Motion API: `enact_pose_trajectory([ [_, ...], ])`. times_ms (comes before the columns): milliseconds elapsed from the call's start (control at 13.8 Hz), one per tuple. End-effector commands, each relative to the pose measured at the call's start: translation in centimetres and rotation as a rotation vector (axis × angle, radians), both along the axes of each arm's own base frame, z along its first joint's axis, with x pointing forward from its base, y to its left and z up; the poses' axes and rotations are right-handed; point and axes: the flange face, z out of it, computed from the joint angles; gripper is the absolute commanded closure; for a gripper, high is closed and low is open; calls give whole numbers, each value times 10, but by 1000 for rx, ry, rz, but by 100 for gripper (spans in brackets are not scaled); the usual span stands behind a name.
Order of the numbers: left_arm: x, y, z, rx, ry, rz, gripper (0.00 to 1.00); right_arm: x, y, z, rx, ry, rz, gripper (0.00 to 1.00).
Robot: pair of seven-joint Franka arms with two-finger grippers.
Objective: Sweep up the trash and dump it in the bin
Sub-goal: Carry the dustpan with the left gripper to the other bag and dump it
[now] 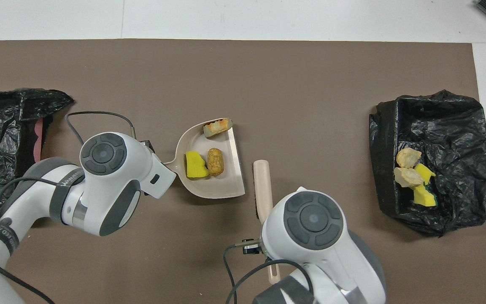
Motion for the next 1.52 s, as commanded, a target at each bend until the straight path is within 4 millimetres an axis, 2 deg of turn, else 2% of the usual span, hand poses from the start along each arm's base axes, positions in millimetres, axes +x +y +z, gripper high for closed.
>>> enact_pose_trajectory([
  [0, 27, 33, 27, -51, 18, -29, 100, 8, 20, -24, 47, 9, -46, 100],
  [72, 32, 52, 35, -69, 18, -16, 100, 7, 28, -29, 63, 3, -48, 100],
  [144, 36, 76, 42, -70, 22, -22, 100, 10, 31, -43, 64, 7, -64, 100],
  [217, 40, 102, 50, -77, 18, -30, 100, 5, 35, -55, 33, -11, -34, 100],
  [361, 43, 158, 54, -102, 17, -55, 100, 4, 35, -67, 14, -4, -20, 100],
  [433, 42, 181, 58, -104, 17, -67, 100, 2, 32, -74, 2, 3, -13, 96],
  [578, 43, 234, 60, -132, 35, -75, 100, -5, 34, -84, 14, -14, -1, 79],
  [650, 45, 257, 67, -137, 47, -99, 100, -7, 34, -86, 6, -13, 15, 68],
  [722, 46, 282, 73, -141, 56, -115, 100, -6, 34, -85, -5, -28, 34, 38],
  [795, 45, 303, 77, -143, 61, -120, 100, -5, 34, -83, -19, -42, 50, 0],
  [939, 35, 348, 90, -126, 49, -122, 100, 17, 24, -66, -32, -76, 43, 0],
  [1011, 25, 376, 92, -106, 51, -101, 100, 35, 14, -50, -31, -100, 21, 0],
  [1084, 20, 396, 101, -75, 36, -79, 100, 56, -1, -35, -33, -129, -7, 0],
  [1156, 17, 407, 109, -27, 37, -72, 100, 80, -22, -21, -44, -158, -33, 0],
  [1300, 10, 429, 115, 57, 36, -43, 100, 106, -55, 5, -55, -191, -36, 0],
  [1445, 7, 451, 121, 161, 19, -41, 100, 134, -99, 27, -62, -208, -51, 0],
])
